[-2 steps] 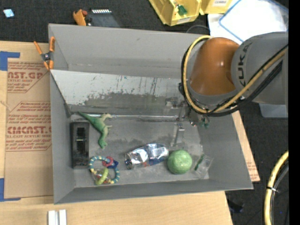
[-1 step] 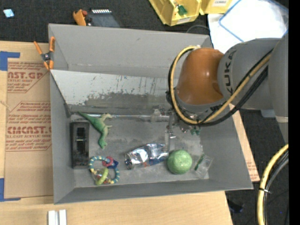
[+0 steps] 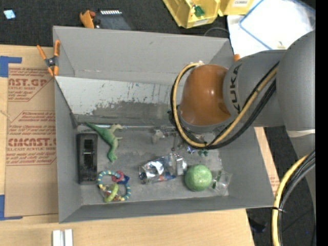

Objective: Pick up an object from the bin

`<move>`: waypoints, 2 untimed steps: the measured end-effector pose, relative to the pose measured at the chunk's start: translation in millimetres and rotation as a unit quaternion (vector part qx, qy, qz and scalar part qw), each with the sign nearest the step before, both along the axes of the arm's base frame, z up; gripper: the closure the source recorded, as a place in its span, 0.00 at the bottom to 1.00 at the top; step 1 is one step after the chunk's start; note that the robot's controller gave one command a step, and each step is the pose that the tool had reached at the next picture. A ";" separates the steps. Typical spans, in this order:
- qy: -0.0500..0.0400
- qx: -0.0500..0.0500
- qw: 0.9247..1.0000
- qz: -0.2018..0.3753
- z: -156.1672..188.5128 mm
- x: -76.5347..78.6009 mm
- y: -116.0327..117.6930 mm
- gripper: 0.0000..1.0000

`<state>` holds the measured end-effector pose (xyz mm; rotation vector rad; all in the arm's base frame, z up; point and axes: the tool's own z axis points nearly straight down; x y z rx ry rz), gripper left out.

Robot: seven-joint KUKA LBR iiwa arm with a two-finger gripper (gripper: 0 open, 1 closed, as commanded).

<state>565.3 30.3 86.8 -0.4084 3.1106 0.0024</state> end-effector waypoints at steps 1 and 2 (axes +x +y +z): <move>0.000 0.000 0.989 -0.151 -0.9 -6.7 9.4 0.00; 0.001 -0.001 0.992 -0.123 6.9 -15.9 12.2 0.00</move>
Offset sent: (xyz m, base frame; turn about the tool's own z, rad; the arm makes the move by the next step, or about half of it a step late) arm -0.0385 0.0149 0.0434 0.3091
